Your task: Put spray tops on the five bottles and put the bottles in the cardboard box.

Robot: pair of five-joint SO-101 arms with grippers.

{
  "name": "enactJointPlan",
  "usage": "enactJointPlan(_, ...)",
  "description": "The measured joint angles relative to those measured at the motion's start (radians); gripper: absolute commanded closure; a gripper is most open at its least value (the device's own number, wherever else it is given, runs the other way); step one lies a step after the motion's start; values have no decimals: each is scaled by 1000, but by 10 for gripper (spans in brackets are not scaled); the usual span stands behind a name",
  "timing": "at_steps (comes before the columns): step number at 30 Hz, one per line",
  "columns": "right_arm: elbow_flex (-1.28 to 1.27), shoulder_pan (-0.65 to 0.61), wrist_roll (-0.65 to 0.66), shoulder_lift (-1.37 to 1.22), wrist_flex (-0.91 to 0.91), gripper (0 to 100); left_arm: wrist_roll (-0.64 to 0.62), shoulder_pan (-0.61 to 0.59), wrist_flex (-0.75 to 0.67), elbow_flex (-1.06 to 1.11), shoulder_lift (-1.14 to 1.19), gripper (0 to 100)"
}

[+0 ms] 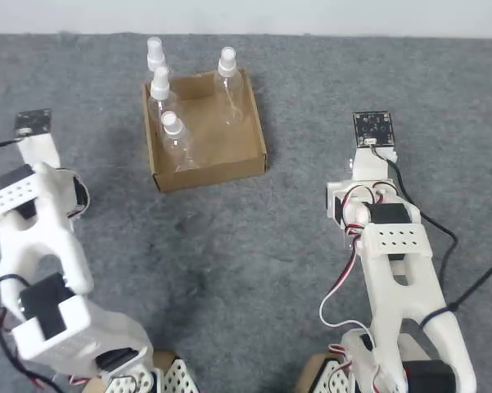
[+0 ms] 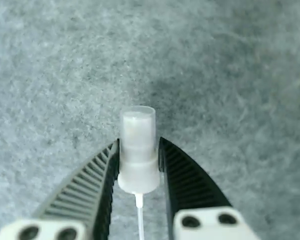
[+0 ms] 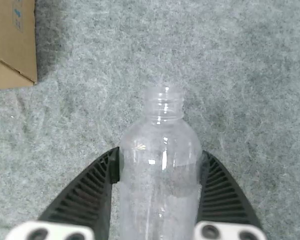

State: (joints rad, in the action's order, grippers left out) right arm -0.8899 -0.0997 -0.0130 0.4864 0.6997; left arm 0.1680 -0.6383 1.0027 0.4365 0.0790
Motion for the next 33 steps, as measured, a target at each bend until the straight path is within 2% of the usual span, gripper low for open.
enactJointPlan(11,0,0,0,0,0,880,-192,0,0,-23,-6,991)
enactJointPlan(18,0,0,0,0,0,880,-308,0,0,-23,-160,991)
enactJointPlan(28,0,0,0,0,0,880,-350,0,0,-14,-325,991)
enactJointPlan(33,0,0,0,0,0,880,-414,0,0,11,-408,991)
